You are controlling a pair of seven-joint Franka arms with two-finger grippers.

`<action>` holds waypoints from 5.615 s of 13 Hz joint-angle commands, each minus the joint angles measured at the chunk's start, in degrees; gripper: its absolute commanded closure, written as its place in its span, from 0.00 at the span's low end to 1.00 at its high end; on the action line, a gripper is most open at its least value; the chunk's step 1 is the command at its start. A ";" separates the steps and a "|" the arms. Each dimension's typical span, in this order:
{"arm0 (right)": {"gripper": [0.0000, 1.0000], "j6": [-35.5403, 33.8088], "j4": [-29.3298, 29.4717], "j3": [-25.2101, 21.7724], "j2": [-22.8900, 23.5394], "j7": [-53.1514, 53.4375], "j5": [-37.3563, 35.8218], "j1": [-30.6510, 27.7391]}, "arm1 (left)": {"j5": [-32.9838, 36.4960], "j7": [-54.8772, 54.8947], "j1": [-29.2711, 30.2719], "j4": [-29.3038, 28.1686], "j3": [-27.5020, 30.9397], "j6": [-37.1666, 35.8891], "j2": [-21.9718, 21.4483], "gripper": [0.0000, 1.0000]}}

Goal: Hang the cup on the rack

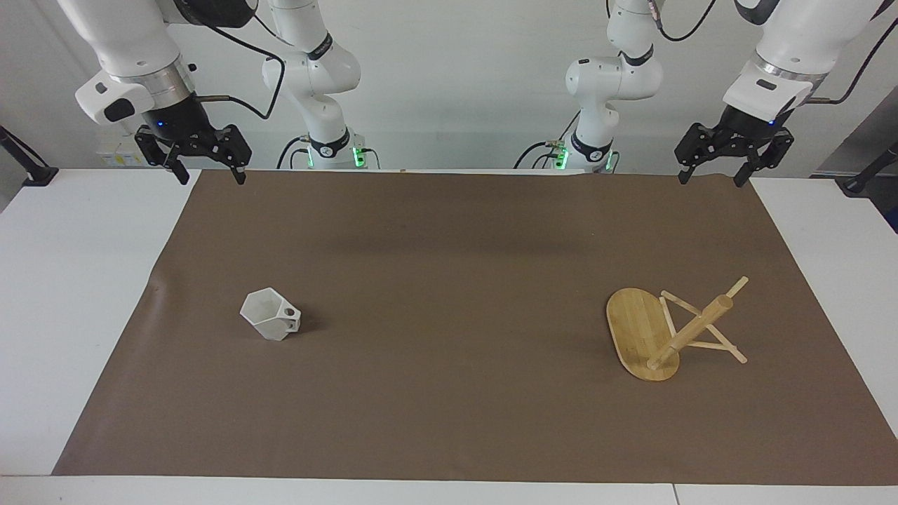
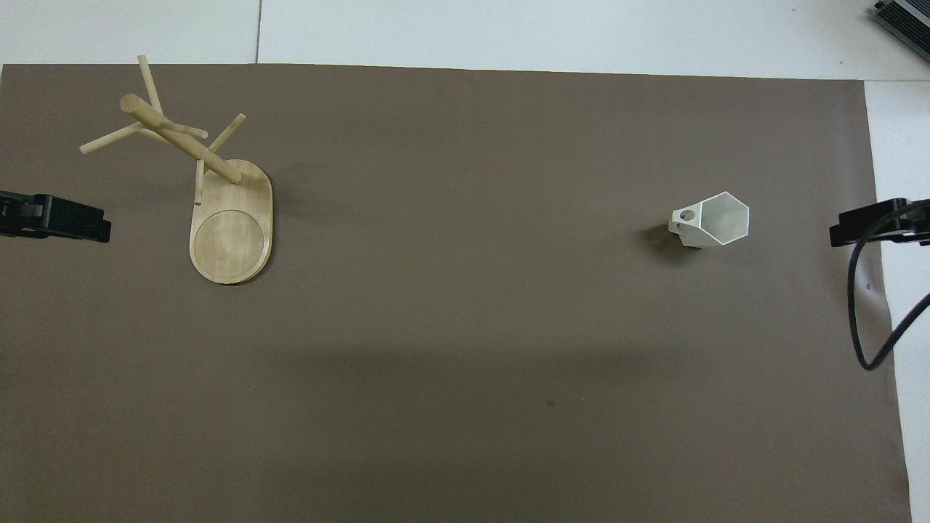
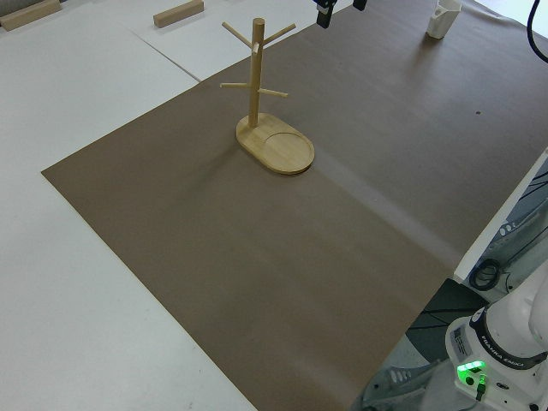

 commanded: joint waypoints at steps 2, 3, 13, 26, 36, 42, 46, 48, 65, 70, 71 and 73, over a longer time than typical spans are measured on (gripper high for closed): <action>0.00 6.28 -7.45 -0.19 -3.88 -5.89 -0.05 -1.59 | -0.70 0.86 -0.44 -1.65 0.38 0.62 -1.39 0.00; 0.00 11.10 -11.84 -0.54 -5.46 -7.83 0.04 -1.77 | -0.70 0.86 -0.44 -1.65 0.47 0.62 -1.39 0.00; 0.00 36.43 -19.61 -0.98 7.69 -8.46 0.99 -2.38 | -0.70 0.78 -0.44 -1.65 0.38 0.54 -1.39 0.00; 0.31 46.48 -24.44 -1.07 15.80 -9.60 6.36 -2.73 | -0.70 0.60 -0.44 -1.73 0.38 0.54 -1.39 0.00; 1.00 44.55 -22.78 -0.90 15.97 -6.80 7.16 -2.65 | -0.70 0.77 -0.35 -1.65 0.38 0.98 -1.30 0.00; 1.00 29.39 -13.76 -0.02 14.49 -6.35 19.52 -2.21 | -0.53 0.60 0.53 -1.82 0.99 -0.25 -1.47 0.00; 1.00 17.05 -2.23 4.98 13.17 -6.18 32.08 -2.12 | -0.61 0.95 0.44 -2.52 0.73 1.14 -1.47 0.00; 1.00 16.86 -2.04 7.27 11.06 -5.91 37.89 -2.12 | -1.31 3.57 0.18 -4.80 0.56 3.69 -2.35 0.00; 1.00 31.53 -2.04 28.02 12.81 4.71 47.51 1.65 | -26.70 58.93 -4.20 -22.03 0.29 22.69 -8.85 0.00; 1.00 32.95 -2.47 29.60 13.43 6.30 44.16 2.01 | -31.81 70.81 -10.26 -28.17 0.38 30.30 -11.75 0.00; 1.00 32.86 -2.56 29.60 13.51 6.39 44.16 2.01 | -32.51 70.82 -11.67 -30.97 0.38 33.11 -13.06 0.00; 1.00 32.86 -2.65 29.60 13.51 6.39 43.54 2.01 | -35.32 71.00 -13.87 -34.68 0.38 36.99 -15.00 0.00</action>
